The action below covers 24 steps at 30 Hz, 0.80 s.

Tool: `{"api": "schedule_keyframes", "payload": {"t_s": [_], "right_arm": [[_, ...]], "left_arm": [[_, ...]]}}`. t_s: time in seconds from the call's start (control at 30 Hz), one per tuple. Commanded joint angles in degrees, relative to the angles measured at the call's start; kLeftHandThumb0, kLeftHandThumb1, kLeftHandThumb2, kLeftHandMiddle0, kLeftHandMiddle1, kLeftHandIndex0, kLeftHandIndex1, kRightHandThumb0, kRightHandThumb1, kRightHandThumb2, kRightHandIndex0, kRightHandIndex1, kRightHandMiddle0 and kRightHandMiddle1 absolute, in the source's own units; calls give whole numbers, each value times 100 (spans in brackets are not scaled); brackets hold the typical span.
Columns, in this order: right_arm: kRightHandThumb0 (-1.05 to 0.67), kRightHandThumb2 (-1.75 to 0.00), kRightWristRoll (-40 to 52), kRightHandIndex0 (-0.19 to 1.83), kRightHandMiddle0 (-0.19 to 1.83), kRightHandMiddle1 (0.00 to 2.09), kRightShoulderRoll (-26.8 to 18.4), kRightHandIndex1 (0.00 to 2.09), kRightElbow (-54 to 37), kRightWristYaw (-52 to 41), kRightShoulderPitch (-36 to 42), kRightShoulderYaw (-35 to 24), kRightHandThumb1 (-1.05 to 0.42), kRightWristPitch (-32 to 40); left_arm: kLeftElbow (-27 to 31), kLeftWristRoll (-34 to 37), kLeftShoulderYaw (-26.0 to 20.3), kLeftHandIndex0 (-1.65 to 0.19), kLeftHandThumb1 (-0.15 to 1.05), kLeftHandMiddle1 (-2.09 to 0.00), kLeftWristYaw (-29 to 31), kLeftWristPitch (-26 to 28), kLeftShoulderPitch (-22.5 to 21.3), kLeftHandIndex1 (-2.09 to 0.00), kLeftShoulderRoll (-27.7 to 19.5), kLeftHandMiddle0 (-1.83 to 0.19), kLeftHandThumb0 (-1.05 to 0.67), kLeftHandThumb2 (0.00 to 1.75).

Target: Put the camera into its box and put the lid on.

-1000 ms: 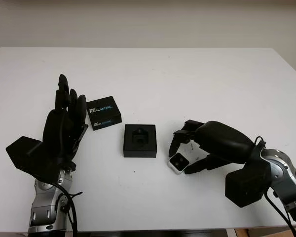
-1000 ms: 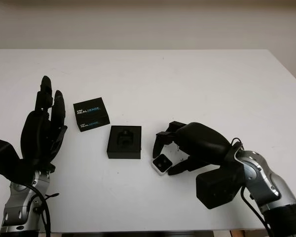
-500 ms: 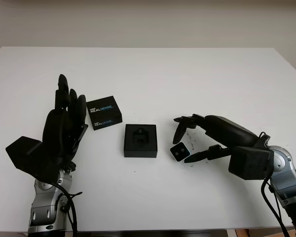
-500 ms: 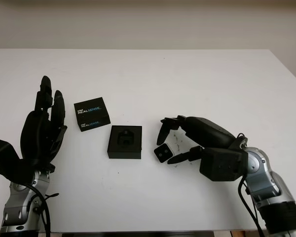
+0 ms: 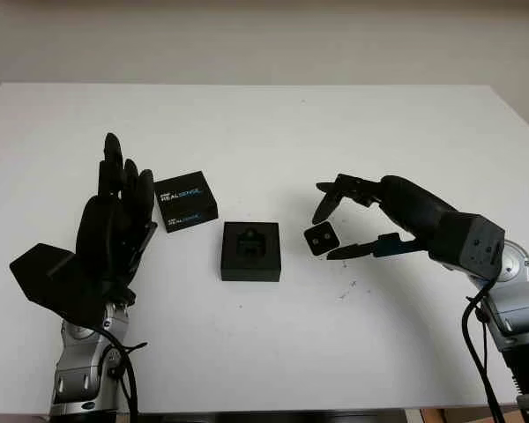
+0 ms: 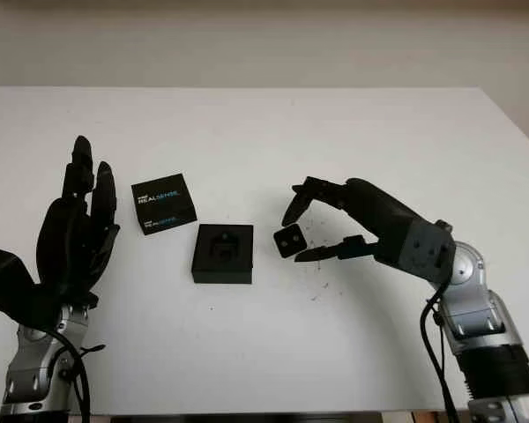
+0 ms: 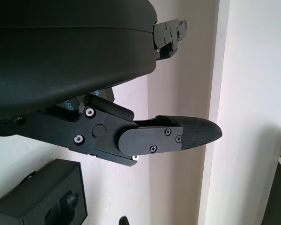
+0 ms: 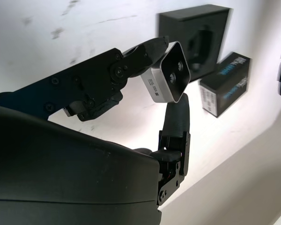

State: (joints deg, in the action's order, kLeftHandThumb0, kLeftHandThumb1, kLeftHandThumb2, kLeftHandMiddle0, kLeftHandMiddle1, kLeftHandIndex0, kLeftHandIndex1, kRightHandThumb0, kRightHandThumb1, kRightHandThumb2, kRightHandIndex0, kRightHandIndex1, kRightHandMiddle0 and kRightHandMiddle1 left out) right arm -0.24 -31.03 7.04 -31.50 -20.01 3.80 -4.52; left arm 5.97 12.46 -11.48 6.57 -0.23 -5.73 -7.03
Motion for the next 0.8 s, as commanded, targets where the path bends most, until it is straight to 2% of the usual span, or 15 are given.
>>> {"api": "schedule_keyframes", "payload": {"t_s": [0.0, 0.17, 0.4, 0.53, 0.77], "right_arm": [[-41, -6, 172, 12, 32, 159, 231, 17, -283, 117, 31, -81, -100, 380], [-36, -6, 711, 13, 28, 169, 885, 14, -622, 440, 178, -211, -100, 1077], [-36, -6, 991, 10, 16, 183, 1527, 10, -911, 780, 268, -139, -103, 1749], [-36, -6, 1021, 9, 13, 188, 1905, 9, -905, 1034, 304, -74, -103, 1804], [-38, -6, 848, 8, 11, 188, 2176, 8, -708, 1190, 366, 87, -104, 1594]], "left_arm": [[49, -8, 0, 19, 105, 0, 16, 10, 39, 0, -33, 19, -67, 46], [42, 4, -15, 19, 105, 0, 2, -1, 40, 0, -17, 19, -67, 44], [38, -13, 4, 19, 105, 0, 28, 15, 64, 0, -37, 19, -68, 46], [39, -10, -4, 19, 105, 0, 29, -1, 70, 0, -29, 19, -68, 46], [41, -23, 6, 19, 105, 0, 40, -3, 81, 0, -31, 19, -69, 47]]}}
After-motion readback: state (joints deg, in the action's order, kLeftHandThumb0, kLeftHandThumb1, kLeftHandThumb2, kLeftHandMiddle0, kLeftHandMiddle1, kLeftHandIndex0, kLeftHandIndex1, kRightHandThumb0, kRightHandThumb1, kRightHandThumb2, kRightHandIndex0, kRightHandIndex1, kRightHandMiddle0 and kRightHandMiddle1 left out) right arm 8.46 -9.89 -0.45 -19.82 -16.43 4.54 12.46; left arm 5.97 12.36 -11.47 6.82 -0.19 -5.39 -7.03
